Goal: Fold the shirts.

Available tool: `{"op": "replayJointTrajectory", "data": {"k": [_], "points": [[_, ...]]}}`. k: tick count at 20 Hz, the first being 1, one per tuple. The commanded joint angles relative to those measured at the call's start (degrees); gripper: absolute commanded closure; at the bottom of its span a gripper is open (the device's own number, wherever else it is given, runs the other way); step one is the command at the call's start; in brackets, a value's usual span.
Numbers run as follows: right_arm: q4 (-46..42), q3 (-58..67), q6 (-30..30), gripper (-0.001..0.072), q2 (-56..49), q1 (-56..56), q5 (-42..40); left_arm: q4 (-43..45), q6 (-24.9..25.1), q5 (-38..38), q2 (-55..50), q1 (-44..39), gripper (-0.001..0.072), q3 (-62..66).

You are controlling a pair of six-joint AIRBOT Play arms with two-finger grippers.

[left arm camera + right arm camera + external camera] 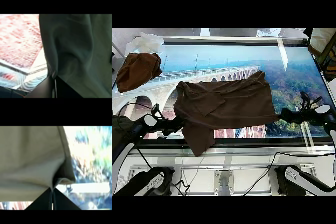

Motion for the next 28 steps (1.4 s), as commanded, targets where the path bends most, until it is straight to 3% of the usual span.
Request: {"op": "replayJointTrajectory", "data": {"k": [1,5,6,8,9,13,17,20,25,28], "points": [[1.3,3.4,0.0,0.0683,-0.2,0.2,-1.2,0.0,0.0,0.2,0.0,0.1,0.0695,0.0],[1.9,3.4,0.0,0.0682,-3.2,1.8,-5.2,0.0,0.0,0.3,0.0,0.1,0.0694,0.0],[1.9,3.4,0.0,0.0654,-4.2,2.7,-7.2,0.0,0.0,0.3,0.0,0.0,0.0695,0.0],[2.4,3.4,0.1,0.0339,-6.3,4.5,-11.7,0.0,0.0,0.2,0.0,0.1,0.0694,0.0],[2.5,3.4,0.1,0.0263,-7.0,5.0,-12.8,0.0,0.0,0.2,0.0,0.0,0.0694,0.0],[-3.7,3.6,3.4,0.0265,-7.3,3.5,-11.3,0.0,0.0,0.2,0.0,0.0,0.0694,0.0],[-10.5,3.6,5.0,0.0265,-7.3,-2.4,0.3,0.0,0.2,0.2,0.0,0.1,0.0695,0.0],[-8.8,3.6,4.6,0.0265,-7.3,-7.7,4.4,0.0,0.2,0.2,0.0,0.0,0.0695,0.0],[-0.1,3.0,1.8,0.0264,-7.3,-8.6,4.2,-0.2,0.2,0.2,0.0,0.0,0.0695,0.0],[0.1,1.6,1.7,0.0264,-7.3,-8.7,4.0,-0.5,0.3,0.1,0.0,0.0,0.0695,0.0]]}}
